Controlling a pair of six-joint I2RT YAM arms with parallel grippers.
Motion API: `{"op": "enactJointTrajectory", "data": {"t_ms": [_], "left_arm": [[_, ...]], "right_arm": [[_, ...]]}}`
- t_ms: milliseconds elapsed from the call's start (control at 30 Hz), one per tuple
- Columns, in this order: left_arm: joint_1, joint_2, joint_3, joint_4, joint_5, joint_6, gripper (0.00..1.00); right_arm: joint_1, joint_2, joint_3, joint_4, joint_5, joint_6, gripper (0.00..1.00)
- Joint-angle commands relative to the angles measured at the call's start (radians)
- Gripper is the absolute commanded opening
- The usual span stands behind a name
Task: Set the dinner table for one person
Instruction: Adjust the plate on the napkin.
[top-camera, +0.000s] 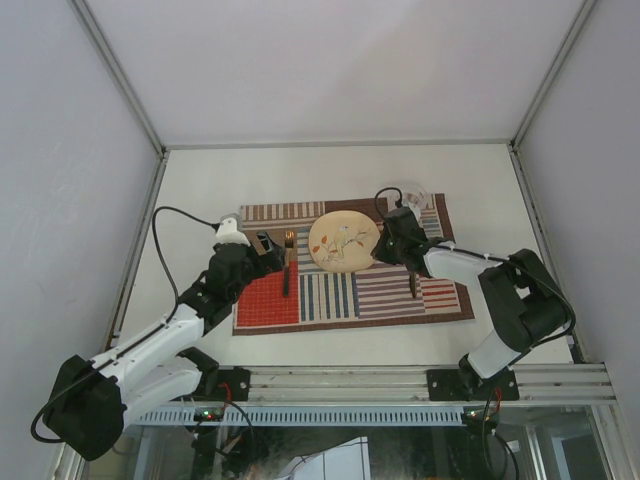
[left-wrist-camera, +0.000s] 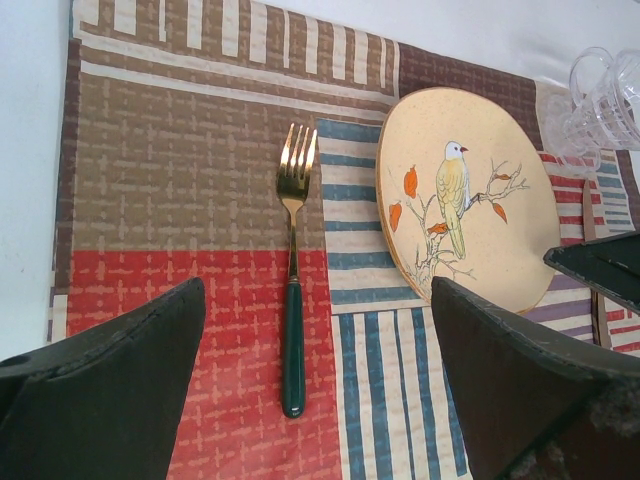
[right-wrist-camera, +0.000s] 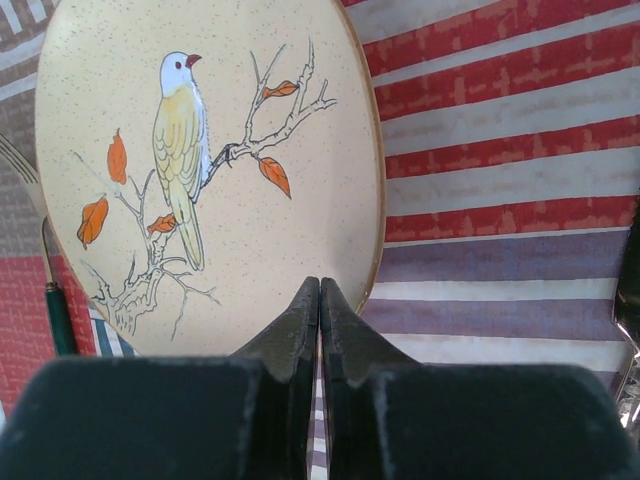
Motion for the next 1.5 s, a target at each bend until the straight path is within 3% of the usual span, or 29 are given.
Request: {"op": "enactJointTrajectory", "data": {"t_ms": [0,167,500,700,833,933,1000,1100,1267,1467], "left_arm": [[0.006,-0.009,-0.031,0.025,-0.003,-0.009,0.97],[0.005,0.008,-0.032,0.039,0.006,-0.009,0.97],[0.018,0.163,0.020,0.115,0.089,-0.020,0.97],[0.046,0.390,0.130,0.211,0.219,-0.072,0.94],[0.082,0.513,0.184,0.316,0.348,-0.139,0.85],[0.085,0.568,0.224,0.357,0.412,-0.175,0.62],[0.086,0.594,0.241,0.376,0.442,-0.193,0.53],[0.090,0.624,0.245,0.429,0.507,-0.243,0.49],[0.093,0.688,0.220,0.571,0.607,-0.345,0.51],[0.093,0.687,0.201,0.542,0.587,-0.316,0.53]], "right_arm": [[0.005,-0.050,0.038,-0.005,0.017,-0.021,0.01],[0.006,-0.080,0.039,-0.044,0.043,-0.032,0.17],[0.002,-0.116,0.017,-0.081,0.087,-0.054,0.19],[-0.008,-0.112,0.002,-0.065,0.092,-0.058,0.19],[-0.026,-0.117,0.001,-0.048,0.076,-0.058,0.19],[-0.039,-0.133,0.002,-0.041,0.071,-0.063,0.19],[-0.044,-0.142,0.001,-0.039,0.071,-0.068,0.19],[-0.059,-0.139,-0.001,-0.039,0.054,-0.070,0.19],[-0.073,-0.131,-0.017,-0.022,0.037,-0.068,0.18],[-0.074,-0.112,-0.020,-0.018,0.032,-0.062,0.19]]}}
